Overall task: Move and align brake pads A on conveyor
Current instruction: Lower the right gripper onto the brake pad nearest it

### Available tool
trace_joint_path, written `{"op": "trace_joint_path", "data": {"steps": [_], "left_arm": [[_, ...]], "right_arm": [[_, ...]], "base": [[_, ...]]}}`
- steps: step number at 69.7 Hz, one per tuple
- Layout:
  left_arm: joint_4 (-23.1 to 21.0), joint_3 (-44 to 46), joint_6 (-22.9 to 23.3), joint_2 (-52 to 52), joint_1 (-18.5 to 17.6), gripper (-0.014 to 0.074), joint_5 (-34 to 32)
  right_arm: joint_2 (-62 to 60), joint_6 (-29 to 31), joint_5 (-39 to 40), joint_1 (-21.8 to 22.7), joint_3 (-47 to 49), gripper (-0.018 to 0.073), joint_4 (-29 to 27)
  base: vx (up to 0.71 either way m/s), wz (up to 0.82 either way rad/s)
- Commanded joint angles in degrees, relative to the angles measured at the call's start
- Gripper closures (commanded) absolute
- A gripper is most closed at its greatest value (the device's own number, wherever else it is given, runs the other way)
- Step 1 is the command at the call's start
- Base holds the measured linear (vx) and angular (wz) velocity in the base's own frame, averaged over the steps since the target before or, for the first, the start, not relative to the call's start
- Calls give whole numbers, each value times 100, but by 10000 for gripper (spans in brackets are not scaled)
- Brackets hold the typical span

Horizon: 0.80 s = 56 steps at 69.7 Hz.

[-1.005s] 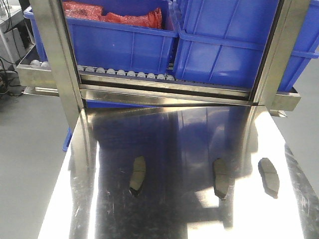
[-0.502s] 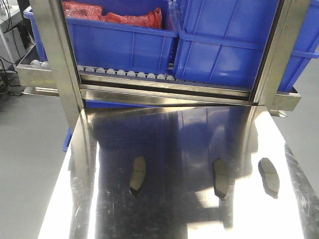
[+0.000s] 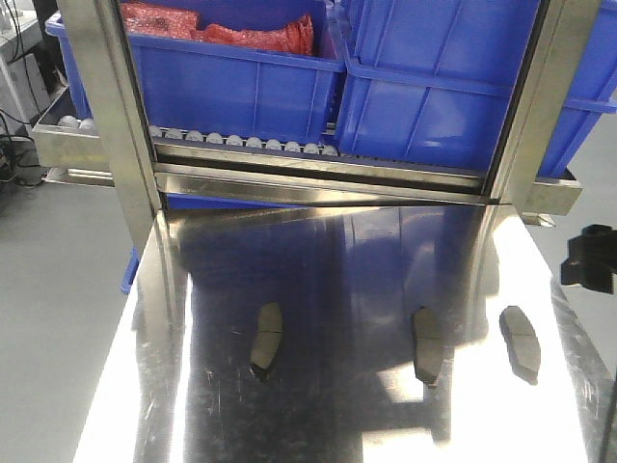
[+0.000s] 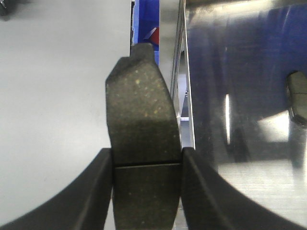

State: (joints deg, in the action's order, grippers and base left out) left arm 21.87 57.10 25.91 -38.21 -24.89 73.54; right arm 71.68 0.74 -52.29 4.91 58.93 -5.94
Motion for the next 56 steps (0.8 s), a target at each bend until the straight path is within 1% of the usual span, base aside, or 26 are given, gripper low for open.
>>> {"op": "trace_joint_path", "data": {"steps": [1,7,18,40,56], "left_arm": [[197,143,44,-12,-7,603,-304],[197,143,44,-12,-7,603,-304],[197,143,44,-12,-7,603,-304],[197,143,44,-12,-7,603,-304],[197,143,44,-12,-7,603,-304]], "right_arm": [[326,94,140,13,367,-50,26],[729,113,106,-94,502,-50,84],[1548,105,-94,-295,845,-48,379],[2840,137,-394,-341,1627,-38,400],[3363,156,-491,-341,1897,-34,510]], "base": [[0,0],[0,0],[0,0],[0,0],[0,0]]}}
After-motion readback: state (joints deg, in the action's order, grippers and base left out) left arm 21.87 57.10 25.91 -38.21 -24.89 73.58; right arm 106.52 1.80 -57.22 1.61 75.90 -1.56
